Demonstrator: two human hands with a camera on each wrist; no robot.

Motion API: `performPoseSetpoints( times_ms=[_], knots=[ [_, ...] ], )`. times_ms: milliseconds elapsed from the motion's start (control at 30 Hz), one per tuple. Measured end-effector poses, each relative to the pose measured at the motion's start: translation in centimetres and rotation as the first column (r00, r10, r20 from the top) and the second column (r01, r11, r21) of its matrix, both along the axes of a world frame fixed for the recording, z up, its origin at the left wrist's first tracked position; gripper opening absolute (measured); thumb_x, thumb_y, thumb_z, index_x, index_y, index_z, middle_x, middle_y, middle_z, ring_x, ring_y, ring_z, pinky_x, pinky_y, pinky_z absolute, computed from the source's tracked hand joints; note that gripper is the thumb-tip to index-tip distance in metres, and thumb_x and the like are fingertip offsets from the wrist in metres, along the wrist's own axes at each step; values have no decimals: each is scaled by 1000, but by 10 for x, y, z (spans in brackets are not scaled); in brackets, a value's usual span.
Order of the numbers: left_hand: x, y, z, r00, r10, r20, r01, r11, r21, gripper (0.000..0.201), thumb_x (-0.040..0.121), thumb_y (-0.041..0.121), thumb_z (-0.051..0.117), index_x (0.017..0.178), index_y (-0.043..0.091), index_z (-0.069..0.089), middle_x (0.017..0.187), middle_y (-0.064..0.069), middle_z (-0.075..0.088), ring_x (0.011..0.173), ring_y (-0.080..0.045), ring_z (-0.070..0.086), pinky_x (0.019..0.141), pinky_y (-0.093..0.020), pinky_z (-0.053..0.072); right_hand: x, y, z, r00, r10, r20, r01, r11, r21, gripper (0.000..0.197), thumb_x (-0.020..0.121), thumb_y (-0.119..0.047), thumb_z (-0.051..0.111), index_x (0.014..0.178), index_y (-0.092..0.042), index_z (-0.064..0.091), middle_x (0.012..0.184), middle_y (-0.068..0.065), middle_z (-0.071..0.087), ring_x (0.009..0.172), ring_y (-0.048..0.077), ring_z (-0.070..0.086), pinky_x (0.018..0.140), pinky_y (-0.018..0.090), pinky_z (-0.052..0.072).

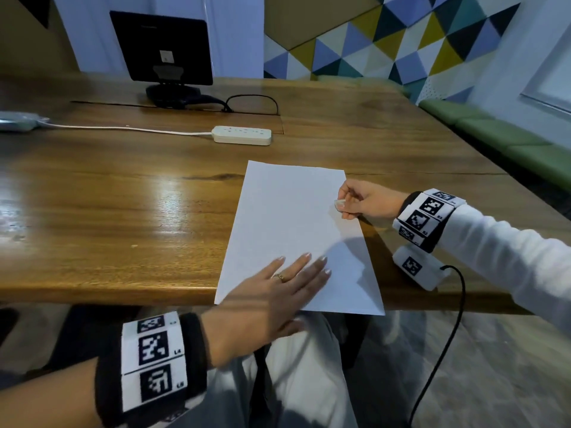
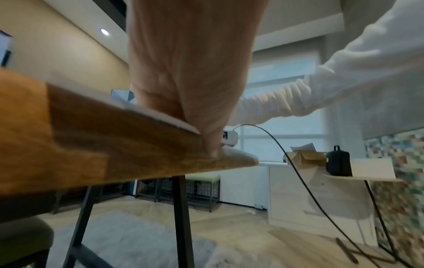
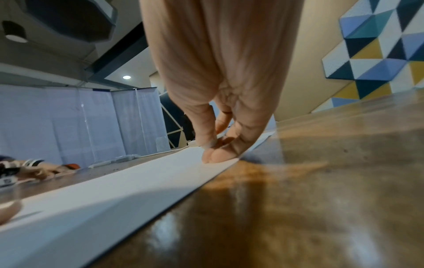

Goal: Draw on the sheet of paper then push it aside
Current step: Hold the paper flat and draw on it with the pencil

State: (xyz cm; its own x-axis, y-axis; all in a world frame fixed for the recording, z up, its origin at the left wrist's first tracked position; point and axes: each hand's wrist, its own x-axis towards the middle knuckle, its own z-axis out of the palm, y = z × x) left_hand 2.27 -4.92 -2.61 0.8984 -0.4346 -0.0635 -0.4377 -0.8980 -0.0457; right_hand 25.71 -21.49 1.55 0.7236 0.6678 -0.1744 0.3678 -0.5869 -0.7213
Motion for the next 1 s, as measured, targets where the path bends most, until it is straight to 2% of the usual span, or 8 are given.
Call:
performPoseSetpoints(
  times_ms=[100,200,333,433,600,733,867,1000],
  knots=[
    [12,-6,-15,999,14,36,-16,999,35,56,83,21,30,131,6,54,133,-11,57,120,-28,57,88,-40,52,-7,4,6,998,4,63,-7,999,41,8,90,-7,58,87,-12,52,78,4,59,62,7,64,62,19,53],
    [22,-11,-10,996,3,93,-5,1000,22,56,83,21,27,123,5,62,128,-13,61,116,-31,60,86,-38,54,-17,9,19,991,96,90,-98,995,24,9,85,-2,65,92,-3,60,71,1,61,62,9,65,69,22,56],
    [23,-23,2,999,25,-23,-27,998,-60,68,97,46,13,149,4,22,157,-13,17,145,-27,18,117,-37,23,-31,18,22,987,158,38,-157,987,-26,16,79,3,70,94,2,64,73,6,70,62,11,67,64,17,53],
    [28,-7,9,953,210,-220,-251,952,-178,77,96,56,19,152,8,-3,159,-7,-12,147,-17,-11,119,-31,-3,-34,21,16,990,140,4,-140,990,-33,17,77,-2,74,91,2,66,67,-3,71,61,6,66,62,14,50],
    [29,47,30,636,701,-322,-719,690,83,90,93,64,13,146,-2,-18,152,-20,-27,142,-31,-25,119,-42,-7,-45,13,18,978,208,-28,-209,976,-57,18,77,-2,73,93,3,65,59,-12,67,52,-3,59,56,6,42],
    [38,53,48,844,425,-329,-412,904,111,102,85,73,26,145,9,-26,149,-7,-36,140,-22,-31,119,-41,-9,-57,17,17,958,287,15,-287,957,-36,15,77,-5,75,90,0,68,76,3,71,61,5,59,64,14,47],
    [54,56,52,815,355,-457,-303,935,185,102,86,70,30,146,11,-26,151,-4,-35,143,-19,-25,119,-40,-6,-62,19,28,916,401,12,-394,904,-167,7,77,-7,75,81,-6,69,66,-12,68,56,-1,56,58,11,43],
    [54,53,58,791,365,-491,-278,929,243,102,87,69,32,144,11,-29,149,-4,-39,141,-21,-29,119,-41,-6,-62,23,31,889,457,9,-440,861,-254,8,77,-10,75,78,-8,68,74,1,70,59,1,58,58,14,45]
  ],
)
